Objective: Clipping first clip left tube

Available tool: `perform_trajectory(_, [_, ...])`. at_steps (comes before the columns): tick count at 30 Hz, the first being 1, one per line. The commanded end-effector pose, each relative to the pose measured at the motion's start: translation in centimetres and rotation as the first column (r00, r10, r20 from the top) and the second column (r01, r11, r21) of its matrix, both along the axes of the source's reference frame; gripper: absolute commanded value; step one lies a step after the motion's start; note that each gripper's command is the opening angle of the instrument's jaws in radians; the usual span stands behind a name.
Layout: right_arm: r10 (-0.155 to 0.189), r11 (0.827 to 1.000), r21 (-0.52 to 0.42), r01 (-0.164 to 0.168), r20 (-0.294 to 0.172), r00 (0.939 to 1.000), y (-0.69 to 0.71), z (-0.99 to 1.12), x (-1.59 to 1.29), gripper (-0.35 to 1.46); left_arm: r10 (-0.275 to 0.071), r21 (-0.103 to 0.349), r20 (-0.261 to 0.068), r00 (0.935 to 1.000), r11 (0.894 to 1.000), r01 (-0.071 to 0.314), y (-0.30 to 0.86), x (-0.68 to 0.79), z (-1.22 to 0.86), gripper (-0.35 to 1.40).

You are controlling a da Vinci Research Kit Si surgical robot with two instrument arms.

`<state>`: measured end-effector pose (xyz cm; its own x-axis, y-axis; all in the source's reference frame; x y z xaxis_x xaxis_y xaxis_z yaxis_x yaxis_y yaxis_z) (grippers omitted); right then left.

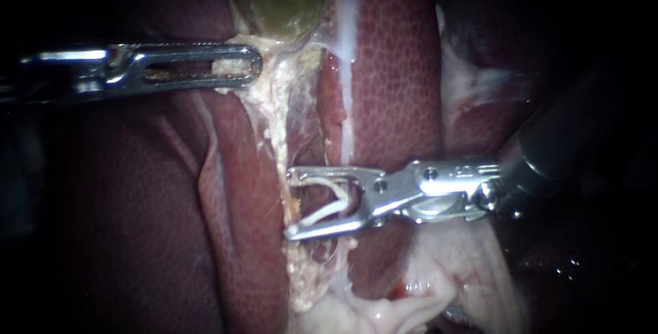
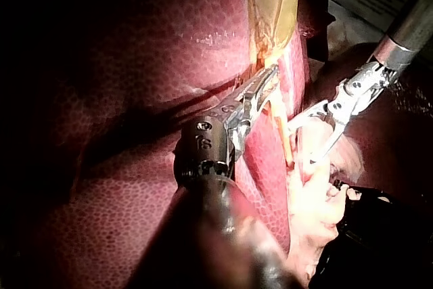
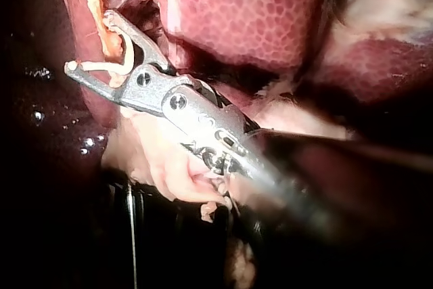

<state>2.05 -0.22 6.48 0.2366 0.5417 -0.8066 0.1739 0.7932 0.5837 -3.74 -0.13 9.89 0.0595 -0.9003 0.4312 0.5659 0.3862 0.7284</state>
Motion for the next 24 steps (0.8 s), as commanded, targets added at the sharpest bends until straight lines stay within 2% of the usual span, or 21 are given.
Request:
perform_trajectory(1, [0.001, 1.000, -0.001, -0.001, 0.000, 1.0000, -0.01, 0.01, 0.01, 0.60, 0.000, 0.000, 0.000, 1.0000, 1.000, 0.000, 0.00, 0.00, 0.00, -0.35])
perform_trajectory(13, [-0.023, 0.999, 0.034, 0.024, -0.008, 0.9997, -0.14, 0.12, 0.16, 0.60, 0.000, -0.001, -0.001, 1.0000, 1.000, 0.000, -0.01, 0.00, 0.01, -0.35])
perform_trajectory(24, [-0.089, 0.987, 0.132, 0.094, -0.046, 0.9950, -0.32, 0.12, 0.23, 0.60, 0.000, -0.001, 0.000, 1.0000, 1.000, 0.000, 0.00, 0.00, 0.02, -0.35])
